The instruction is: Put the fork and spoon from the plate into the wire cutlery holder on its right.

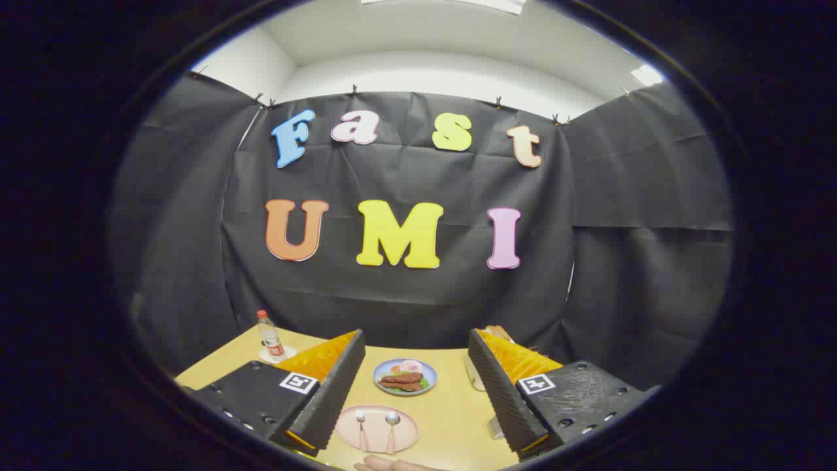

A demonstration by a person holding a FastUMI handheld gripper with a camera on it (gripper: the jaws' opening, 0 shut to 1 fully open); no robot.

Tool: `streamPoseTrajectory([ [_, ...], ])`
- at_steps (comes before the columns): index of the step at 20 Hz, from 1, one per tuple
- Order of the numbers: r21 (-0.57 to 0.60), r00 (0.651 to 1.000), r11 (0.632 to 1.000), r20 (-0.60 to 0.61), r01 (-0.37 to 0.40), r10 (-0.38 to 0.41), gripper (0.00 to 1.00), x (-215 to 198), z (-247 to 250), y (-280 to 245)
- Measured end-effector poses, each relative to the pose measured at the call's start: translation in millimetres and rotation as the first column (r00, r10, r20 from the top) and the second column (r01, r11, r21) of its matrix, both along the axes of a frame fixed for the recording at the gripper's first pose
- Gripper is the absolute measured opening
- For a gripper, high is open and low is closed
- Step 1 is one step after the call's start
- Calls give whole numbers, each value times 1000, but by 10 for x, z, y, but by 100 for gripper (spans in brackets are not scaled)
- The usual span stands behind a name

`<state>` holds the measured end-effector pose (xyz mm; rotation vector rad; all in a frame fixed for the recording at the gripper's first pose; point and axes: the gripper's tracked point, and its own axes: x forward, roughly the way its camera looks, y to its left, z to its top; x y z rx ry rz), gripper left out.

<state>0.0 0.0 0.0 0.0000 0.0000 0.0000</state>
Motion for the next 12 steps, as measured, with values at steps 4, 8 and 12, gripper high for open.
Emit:
streamPoseTrajectory([
  [4, -41, 1000, 999, -1, 2, -2, 95, -132, 39, 102],
  [8, -45, 1000, 999, -21, 6, -7, 95, -210, -27, 123],
  [12, -22, 998, 1000, -63, 3, -5, 96, -213, -155, 154],
])
